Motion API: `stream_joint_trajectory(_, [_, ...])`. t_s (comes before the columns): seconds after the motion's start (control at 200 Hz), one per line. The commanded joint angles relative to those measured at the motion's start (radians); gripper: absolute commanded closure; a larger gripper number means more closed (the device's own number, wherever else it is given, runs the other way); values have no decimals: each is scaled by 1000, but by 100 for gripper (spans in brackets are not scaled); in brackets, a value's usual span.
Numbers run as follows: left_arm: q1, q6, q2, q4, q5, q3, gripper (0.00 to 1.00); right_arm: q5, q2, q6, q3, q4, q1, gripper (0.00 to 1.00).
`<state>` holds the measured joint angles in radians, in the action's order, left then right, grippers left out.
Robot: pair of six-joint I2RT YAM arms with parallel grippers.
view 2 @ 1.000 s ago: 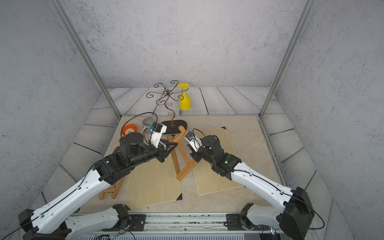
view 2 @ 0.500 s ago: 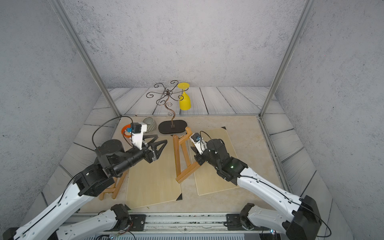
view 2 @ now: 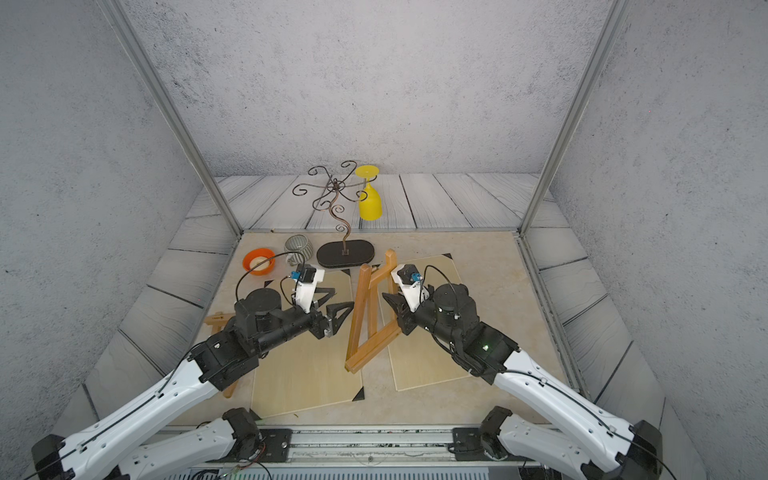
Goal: Assemble the easel
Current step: Unfold the easel.
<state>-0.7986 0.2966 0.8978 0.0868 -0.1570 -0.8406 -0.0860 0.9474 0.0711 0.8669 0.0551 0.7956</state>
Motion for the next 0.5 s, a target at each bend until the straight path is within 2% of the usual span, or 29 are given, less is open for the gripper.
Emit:
stream_joint_trajectory(0.0, [4,-31,14,-143,-148,22,25,-44,-32,39,13,-57,0,100])
stream_joint_trajectory(0.185, [4,-74,68,-144,-269,-2,25,-60,-31,37,20,-55,-2,100])
stream_joint_trajectory(0.38, [4,-96,132,-143,-322,-30,25,-93,-21,31,29,-54,-2,100])
stream_joint_trajectory(0.49, [3,-97,136,-163,-354,-33,26,-47,-11,16,36,-21,-3,100])
